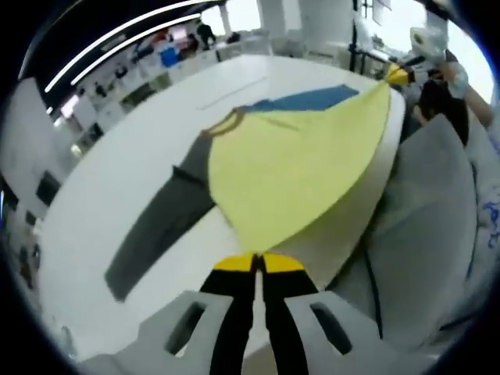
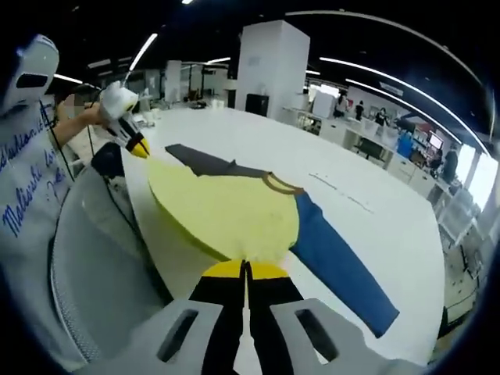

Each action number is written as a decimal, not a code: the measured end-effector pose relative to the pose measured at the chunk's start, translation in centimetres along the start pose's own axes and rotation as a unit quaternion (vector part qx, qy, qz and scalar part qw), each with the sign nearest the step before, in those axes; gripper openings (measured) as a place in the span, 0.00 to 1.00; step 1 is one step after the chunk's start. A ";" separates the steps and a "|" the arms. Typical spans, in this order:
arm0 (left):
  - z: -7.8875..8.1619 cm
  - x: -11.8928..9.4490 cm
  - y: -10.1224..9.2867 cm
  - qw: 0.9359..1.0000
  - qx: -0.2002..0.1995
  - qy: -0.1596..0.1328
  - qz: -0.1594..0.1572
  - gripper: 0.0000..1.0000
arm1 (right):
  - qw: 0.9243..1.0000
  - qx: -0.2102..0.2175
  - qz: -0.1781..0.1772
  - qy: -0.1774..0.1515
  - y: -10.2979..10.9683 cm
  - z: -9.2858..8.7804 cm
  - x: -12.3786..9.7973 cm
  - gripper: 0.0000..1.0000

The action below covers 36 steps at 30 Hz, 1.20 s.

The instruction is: Fold the garment on the visible template until the final outline fits inside the template.

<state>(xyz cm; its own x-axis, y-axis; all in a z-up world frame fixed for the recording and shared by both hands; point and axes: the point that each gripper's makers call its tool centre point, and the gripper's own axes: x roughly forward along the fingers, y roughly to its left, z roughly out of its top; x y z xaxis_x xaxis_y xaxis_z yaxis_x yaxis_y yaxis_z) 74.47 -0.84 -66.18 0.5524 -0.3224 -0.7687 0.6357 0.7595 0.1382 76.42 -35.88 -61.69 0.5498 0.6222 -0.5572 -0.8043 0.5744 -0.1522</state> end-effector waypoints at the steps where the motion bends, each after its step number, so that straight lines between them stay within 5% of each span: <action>1: 0.2 -0.3 -0.1 1.000 0.002 -0.002 0.000 0.00 | 1.000 -0.001 -0.001 0.000 0.0 0.1 -0.3 0.01; 9: 2.7 -3.1 0.0 0.999 0.039 -0.028 0.025 0.00 | 1.000 -0.011 -0.015 0.009 -0.4 0.2 -1.6 0.01; 15: 3.1 -4.7 -0.4 0.998 0.056 -0.025 0.032 0.00 | 0.999 -0.016 -0.002 0.028 0.7 -0.6 -1.3 0.01; 29: -5.4 -0.9 -4.9 0.994 0.000 0.093 -0.059 0.00 | 0.993 0.015 0.056 0.100 4.6 -6.2 0.8 0.01; 36: -6.8 0.0 -5.5 0.990 -0.013 0.113 -0.079 0.00 | 0.988 0.031 0.081 0.128 5.9 -7.7 1.5 0.01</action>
<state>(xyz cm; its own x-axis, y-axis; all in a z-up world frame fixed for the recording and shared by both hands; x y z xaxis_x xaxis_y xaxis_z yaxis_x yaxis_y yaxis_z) 67.29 -1.18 -71.25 0.3114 -0.3061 -0.8997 0.6883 0.7254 -0.0086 70.74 -35.70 -69.71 0.3347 0.5585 -0.7590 -0.8570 0.5153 0.0013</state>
